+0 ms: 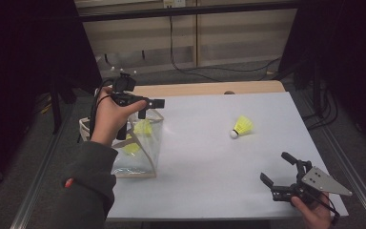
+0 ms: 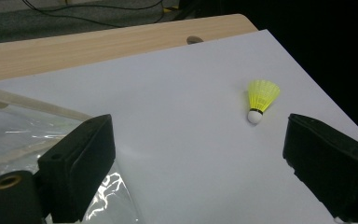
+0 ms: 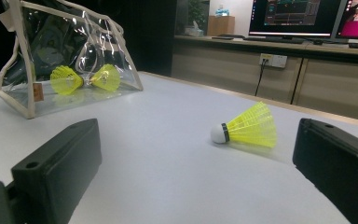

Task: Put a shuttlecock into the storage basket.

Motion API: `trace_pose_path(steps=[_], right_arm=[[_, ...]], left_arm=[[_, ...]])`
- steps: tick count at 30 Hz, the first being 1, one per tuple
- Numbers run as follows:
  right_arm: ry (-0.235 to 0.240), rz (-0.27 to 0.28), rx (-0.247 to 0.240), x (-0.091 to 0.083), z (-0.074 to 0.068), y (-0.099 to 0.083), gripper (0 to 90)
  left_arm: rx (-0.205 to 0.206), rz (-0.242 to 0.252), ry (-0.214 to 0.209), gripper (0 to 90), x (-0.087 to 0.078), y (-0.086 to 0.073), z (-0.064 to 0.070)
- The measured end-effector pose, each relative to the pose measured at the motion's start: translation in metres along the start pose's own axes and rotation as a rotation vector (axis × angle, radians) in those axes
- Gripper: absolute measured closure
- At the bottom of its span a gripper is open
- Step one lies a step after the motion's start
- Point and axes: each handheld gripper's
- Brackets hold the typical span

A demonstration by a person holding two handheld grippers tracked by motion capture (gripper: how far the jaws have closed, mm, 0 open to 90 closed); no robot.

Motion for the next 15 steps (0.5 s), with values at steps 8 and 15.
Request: trace_pose_path(steps=[8, 15], right_arm=[[0.003, 0.001, -0.001, 0.001, 0.000, 0.000, 0.9], [0.002, -0.001, -0.001, 0.001, 0.000, 0.000, 0.9]], left_arm=[[0.004, -0.011, -0.017, 9.0, 0.009, -0.003, 0.006], [0.006, -0.017, -0.029, 8.8, 0.016, -0.006, 0.011]])
Point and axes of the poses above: each handheld gripper's, and its own axes: x roughly forward along the jaws, y roughly out of its top, z roughly to its right, and after that the axes turned 13 degrees about z, right-handed
